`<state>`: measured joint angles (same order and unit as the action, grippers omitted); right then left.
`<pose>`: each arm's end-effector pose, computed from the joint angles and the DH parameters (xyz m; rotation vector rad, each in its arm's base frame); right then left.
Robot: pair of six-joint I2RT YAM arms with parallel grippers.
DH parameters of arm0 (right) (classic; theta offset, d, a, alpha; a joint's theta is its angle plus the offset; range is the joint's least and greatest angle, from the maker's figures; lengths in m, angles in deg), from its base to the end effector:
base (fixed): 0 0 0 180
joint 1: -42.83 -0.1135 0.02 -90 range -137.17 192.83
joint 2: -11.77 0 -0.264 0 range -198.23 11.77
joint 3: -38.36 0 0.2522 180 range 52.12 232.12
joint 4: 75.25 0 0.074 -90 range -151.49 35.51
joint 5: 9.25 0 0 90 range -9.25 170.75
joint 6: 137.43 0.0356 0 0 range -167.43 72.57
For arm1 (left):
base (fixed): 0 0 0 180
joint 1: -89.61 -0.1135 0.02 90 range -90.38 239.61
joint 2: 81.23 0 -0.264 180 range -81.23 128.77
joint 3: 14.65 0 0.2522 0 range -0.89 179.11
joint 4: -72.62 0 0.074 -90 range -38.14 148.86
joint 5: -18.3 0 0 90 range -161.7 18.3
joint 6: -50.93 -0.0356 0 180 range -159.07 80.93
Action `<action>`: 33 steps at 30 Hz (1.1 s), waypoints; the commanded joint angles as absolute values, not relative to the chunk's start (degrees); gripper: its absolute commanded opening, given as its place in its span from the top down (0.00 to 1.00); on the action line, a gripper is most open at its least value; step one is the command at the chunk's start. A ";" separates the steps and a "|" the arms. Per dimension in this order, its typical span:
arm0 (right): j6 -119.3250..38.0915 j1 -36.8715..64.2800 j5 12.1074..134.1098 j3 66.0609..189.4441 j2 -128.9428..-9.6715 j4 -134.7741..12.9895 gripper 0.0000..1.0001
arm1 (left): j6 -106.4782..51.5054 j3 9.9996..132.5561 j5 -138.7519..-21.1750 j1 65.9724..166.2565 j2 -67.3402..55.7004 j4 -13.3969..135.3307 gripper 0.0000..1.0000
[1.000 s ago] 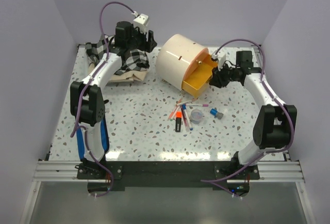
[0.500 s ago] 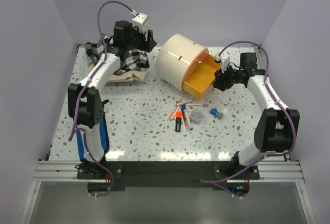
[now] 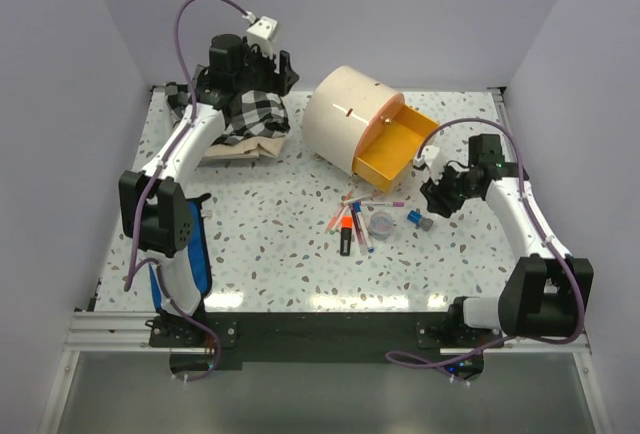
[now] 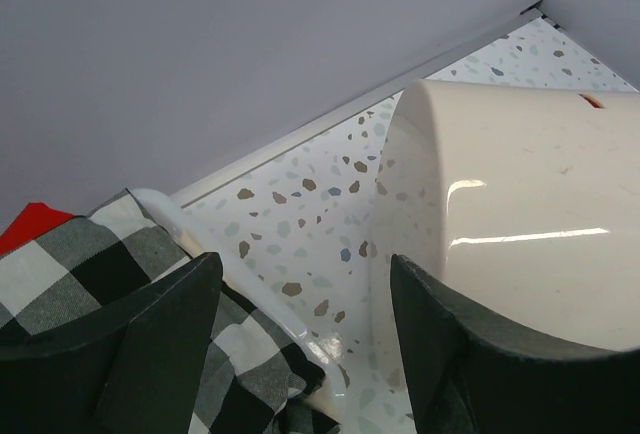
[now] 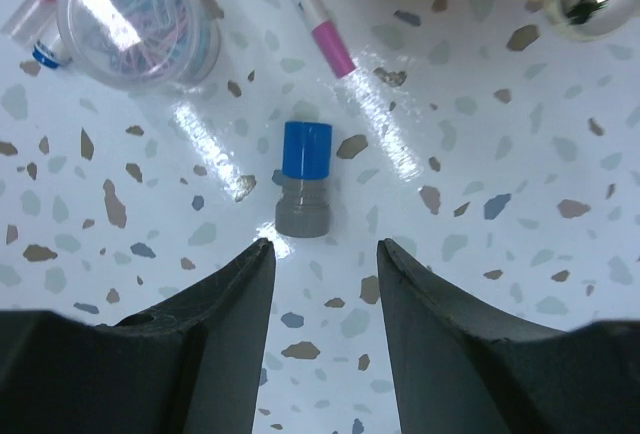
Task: Sort the stationery into containers
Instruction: Pick up the stationery from the center of the board.
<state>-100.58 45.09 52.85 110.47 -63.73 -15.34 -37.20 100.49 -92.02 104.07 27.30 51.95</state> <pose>0.2535 0.0067 0.2600 -1.2059 2.1918 0.2737 0.4410 -0.1265 0.3668 0.4511 1.7753 -0.5229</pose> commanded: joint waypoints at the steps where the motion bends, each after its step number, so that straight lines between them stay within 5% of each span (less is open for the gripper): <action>1: -107.19 45.20 54.29 110.21 -67.23 -14.20 0.52 | -37.31 99.75 -92.62 103.24 24.16 53.59 0.27; 12: -115.99 44.85 54.03 107.93 -72.16 -12.80 0.49 | -38.80 97.28 -90.69 103.24 22.40 52.98 0.27; 33: -107.20 38.61 55.61 103.27 -74.62 -24.31 0.44 | -41.09 96.40 -89.54 103.24 22.05 52.36 0.26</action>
<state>-110.78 39.59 54.34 103.89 -73.65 -19.77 -39.80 96.69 -90.29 103.59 25.03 51.40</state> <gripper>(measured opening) 0.555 0.739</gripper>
